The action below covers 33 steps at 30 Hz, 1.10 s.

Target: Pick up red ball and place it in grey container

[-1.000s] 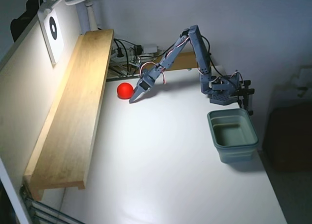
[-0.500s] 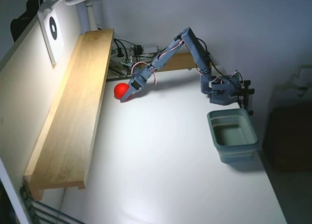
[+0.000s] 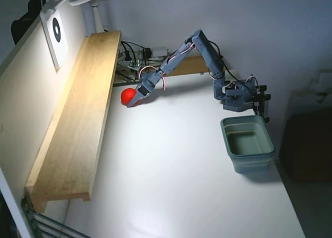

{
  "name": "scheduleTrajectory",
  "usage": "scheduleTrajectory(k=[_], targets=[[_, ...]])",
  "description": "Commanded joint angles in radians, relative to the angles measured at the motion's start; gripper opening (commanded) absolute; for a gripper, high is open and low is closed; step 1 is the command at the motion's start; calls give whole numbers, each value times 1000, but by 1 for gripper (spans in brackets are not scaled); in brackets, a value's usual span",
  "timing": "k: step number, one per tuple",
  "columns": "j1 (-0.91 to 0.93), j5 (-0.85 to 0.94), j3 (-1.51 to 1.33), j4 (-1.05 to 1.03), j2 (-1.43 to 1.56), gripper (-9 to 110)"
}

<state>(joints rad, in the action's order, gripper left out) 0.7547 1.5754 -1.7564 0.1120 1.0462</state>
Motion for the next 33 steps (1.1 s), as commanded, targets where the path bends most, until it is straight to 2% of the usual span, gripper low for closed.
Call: scheduleTrajectory(k=[1, 27, 33], targets=[[1, -5, 17, -5, 15, 23], [1, -5, 19, -16, 24, 23], [1, -5, -86, 24, 89, 23]])
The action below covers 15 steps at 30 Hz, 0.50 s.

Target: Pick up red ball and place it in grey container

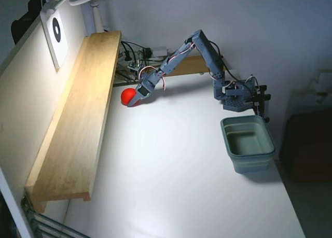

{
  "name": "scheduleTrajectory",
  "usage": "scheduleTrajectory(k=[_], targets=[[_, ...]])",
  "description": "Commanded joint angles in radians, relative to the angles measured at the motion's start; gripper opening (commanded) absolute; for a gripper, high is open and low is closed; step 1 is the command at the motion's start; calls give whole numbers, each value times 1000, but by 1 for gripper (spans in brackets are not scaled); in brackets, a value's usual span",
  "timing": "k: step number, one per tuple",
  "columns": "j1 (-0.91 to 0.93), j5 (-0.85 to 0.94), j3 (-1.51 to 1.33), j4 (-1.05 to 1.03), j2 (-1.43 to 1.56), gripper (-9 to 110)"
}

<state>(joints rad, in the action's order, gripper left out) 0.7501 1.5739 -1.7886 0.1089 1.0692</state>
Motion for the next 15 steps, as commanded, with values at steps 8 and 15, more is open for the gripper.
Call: scheduleTrajectory(k=[8, 15], targets=[[5, -3, -246, 91, 195, 23], [5, -3, -395, 131, 304, 23]])
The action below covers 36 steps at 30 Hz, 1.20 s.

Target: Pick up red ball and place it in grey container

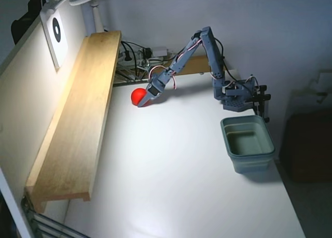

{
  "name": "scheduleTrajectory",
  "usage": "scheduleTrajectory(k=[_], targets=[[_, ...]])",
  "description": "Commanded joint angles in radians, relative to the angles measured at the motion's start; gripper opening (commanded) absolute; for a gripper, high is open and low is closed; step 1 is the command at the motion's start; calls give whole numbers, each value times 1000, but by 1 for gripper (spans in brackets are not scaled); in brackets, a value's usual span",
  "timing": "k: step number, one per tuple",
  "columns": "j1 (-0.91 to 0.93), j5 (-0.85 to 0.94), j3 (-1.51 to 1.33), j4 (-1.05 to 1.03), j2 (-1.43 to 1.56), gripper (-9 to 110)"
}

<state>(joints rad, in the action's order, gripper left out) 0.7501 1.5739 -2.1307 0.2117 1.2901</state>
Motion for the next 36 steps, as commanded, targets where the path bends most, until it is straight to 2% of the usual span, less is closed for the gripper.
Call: scheduleTrajectory(k=[1, 16, 36], targets=[[5, -3, -77, 33, 102, 23], [5, -3, -342, 54, 346, 23], [5, -3, -272, -147, 476, 23]])
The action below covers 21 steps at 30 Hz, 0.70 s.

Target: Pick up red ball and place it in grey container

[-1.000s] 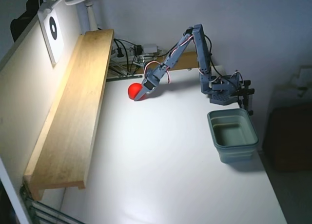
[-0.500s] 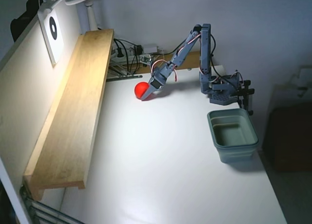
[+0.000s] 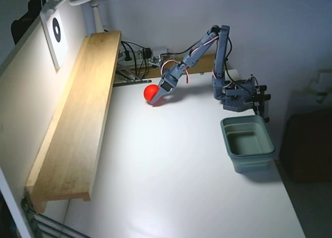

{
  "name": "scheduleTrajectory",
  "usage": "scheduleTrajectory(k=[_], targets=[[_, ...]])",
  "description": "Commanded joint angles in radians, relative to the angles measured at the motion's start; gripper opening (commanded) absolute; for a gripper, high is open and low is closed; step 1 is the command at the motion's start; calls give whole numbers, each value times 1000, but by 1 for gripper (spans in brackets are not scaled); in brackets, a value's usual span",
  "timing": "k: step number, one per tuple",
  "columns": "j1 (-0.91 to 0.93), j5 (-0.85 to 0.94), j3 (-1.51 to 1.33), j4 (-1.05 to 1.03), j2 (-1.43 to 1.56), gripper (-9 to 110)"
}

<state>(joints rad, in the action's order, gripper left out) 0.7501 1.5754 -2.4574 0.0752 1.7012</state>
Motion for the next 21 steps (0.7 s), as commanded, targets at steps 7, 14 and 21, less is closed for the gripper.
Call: scheduleTrajectory(k=[7, 14, 21], targets=[[5, -5, 88, -86, 108, 23], [5, -5, 124, -160, 145, 23], [5, -5, 176, -251, 185, 23]])
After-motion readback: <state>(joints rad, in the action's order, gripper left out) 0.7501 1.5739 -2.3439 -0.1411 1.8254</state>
